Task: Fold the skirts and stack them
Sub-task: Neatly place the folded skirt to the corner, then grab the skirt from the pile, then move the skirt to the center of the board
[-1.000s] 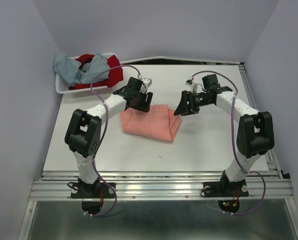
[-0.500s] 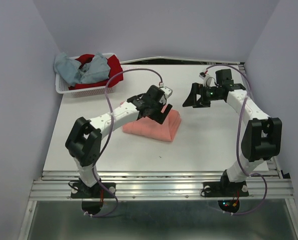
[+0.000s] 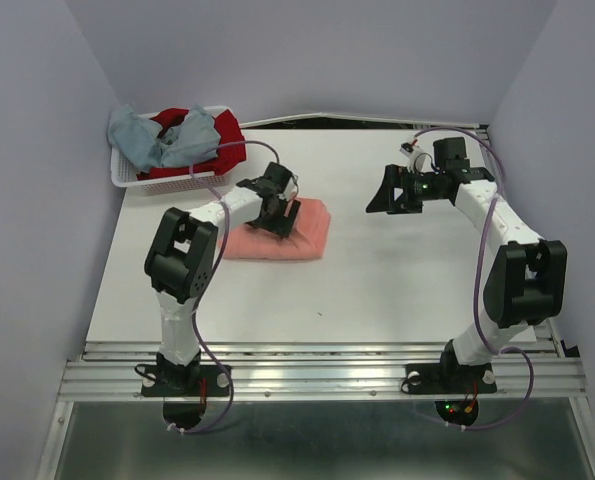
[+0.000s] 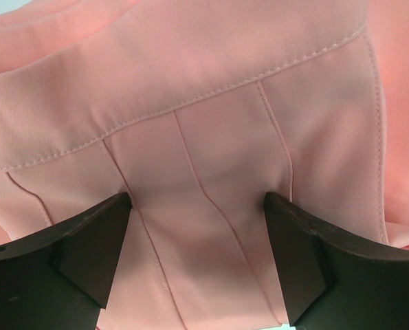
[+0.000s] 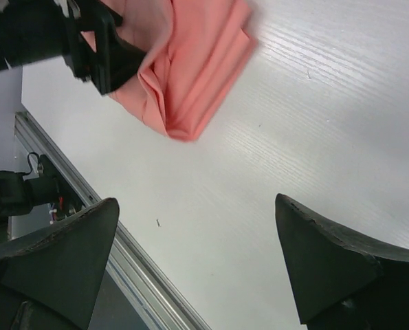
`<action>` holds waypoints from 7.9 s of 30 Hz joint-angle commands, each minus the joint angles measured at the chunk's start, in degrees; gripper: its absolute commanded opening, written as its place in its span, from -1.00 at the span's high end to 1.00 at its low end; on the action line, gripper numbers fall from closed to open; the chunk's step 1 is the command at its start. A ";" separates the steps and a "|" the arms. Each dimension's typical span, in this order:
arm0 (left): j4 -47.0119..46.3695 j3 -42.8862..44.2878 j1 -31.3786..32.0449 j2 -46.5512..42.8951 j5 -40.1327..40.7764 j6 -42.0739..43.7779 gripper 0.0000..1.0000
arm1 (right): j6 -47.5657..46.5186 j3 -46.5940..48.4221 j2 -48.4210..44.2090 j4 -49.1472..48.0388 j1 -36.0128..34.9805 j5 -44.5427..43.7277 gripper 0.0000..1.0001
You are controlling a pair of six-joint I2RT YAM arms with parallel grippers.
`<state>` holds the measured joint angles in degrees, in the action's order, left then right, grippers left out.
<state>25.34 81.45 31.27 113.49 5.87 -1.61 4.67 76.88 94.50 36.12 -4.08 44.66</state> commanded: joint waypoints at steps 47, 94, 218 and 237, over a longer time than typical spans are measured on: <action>11.13 8.61 -37.16 -34.48 -4.97 30.62 -0.97 | -2.20 10.65 1.22 2.38 0.47 2.36 -1.00; -4.50 51.70 -35.75 5.26 -20.72 10.92 1.00 | -3.26 5.82 -0.02 0.18 0.47 -5.64 -1.00; -26.05 18.65 -3.14 -11.91 -37.62 0.46 1.00 | -13.45 -3.40 -10.30 4.40 8.82 -11.00 -1.00; 2.95 29.96 -6.40 -5.89 -32.67 24.51 -0.97 | -19.77 -10.08 -5.64 7.30 3.21 -9.59 -0.91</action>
<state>23.46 118.21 23.92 119.24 -25.10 14.09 -11.86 68.34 88.88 43.18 2.63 36.07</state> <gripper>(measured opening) 0.986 0.962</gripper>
